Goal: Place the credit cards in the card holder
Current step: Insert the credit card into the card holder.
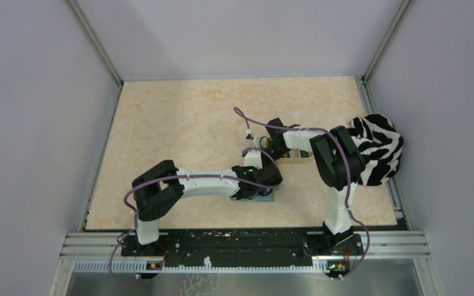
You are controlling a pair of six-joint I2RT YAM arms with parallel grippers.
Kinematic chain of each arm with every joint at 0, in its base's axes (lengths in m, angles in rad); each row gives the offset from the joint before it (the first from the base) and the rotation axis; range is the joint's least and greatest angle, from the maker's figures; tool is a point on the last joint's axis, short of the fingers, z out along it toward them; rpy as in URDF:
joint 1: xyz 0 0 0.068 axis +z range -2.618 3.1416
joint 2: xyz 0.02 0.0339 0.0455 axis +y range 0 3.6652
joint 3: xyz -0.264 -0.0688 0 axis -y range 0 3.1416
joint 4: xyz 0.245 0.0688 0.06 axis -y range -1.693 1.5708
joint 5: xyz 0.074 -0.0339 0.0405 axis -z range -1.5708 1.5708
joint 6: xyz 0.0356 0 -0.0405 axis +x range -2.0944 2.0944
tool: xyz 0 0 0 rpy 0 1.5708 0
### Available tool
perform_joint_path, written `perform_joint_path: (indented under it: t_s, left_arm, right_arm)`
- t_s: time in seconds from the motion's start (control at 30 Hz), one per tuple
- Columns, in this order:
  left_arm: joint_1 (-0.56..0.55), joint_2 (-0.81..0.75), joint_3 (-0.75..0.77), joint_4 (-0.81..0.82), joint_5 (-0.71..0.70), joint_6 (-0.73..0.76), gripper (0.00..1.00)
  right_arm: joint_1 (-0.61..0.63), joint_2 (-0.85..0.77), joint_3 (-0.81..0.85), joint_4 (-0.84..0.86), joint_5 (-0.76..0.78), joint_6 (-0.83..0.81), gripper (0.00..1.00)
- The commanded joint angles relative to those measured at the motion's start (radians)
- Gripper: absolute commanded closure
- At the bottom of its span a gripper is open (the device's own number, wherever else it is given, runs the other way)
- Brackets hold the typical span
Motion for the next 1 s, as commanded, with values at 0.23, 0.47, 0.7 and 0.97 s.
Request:
perform_joint_path:
  t_s: [0.23,0.47,0.7,0.97]
  left_arm:
    - [0.002,-0.036,-0.060,-0.120,-0.161,-0.059,0.62]
    - [0.002,-0.072,-0.088,-0.109,-0.211,-0.017,0.50]
    - [0.006,-0.162,-0.148,0.048,-0.171,0.205,0.40]
    - [0.027,-0.437,-0.392,0.382,0.075,0.621,0.21]
  right_arm:
    - [0.007,-0.061,0.042,-0.037,0.042,-0.078,0.56]
    - [-0.024,-0.126,0.046,-0.062,0.034,-0.127,0.54]
    - [-0.055,-0.200,0.033,-0.071,0.031,-0.185,0.55]
    - [-0.062,-0.294,-0.001,-0.034,0.060,-0.234,0.63]
